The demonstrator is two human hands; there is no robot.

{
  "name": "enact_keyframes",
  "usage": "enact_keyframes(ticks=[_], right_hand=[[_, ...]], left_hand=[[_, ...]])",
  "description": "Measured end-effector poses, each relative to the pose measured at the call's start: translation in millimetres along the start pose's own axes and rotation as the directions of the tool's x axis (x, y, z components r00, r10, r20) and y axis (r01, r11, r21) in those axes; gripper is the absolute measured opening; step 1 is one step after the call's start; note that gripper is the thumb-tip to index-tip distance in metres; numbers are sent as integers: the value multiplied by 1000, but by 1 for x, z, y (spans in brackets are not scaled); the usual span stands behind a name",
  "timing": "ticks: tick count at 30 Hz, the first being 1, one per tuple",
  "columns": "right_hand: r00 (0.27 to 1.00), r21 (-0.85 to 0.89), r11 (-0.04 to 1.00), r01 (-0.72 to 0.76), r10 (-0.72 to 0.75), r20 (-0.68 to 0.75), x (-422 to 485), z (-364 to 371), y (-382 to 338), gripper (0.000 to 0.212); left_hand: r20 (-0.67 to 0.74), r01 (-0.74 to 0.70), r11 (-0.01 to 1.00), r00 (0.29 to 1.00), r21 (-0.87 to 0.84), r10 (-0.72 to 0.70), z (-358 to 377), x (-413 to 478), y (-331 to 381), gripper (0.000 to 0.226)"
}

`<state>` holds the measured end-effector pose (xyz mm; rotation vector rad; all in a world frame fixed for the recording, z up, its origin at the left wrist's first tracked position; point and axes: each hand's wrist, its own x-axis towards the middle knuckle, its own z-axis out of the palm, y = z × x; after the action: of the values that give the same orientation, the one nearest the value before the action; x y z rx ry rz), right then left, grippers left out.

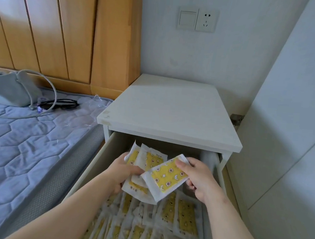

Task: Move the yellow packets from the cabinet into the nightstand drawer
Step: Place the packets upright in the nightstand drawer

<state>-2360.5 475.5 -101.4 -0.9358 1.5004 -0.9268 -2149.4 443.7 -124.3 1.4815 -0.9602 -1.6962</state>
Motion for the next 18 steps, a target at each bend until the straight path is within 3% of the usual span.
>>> enact_keyframes(ticks=[3,6,10,14,18], right_hand=[[1000,-116,993,14,-13,15,-2,14,2,24],[996,52,998,27,-22,-88,-4,25,6,35],[970,286,958,3,66,-232,-11,41,9,46],[975,355,928,-116,174,-137,-12,51,9,38],[979,334,940,-74,132,-153,-11,51,13,31]], left_hand=[[87,-23,998,996,64,18,5,-6,1,62],[168,-22,999,986,40,15,13,-10,0,58],[186,11,992,983,-129,13,18,-12,-6,64],[204,41,968,979,-247,11,20,-17,-7,66],[279,136,914,960,-382,-26,18,-23,-6,45]])
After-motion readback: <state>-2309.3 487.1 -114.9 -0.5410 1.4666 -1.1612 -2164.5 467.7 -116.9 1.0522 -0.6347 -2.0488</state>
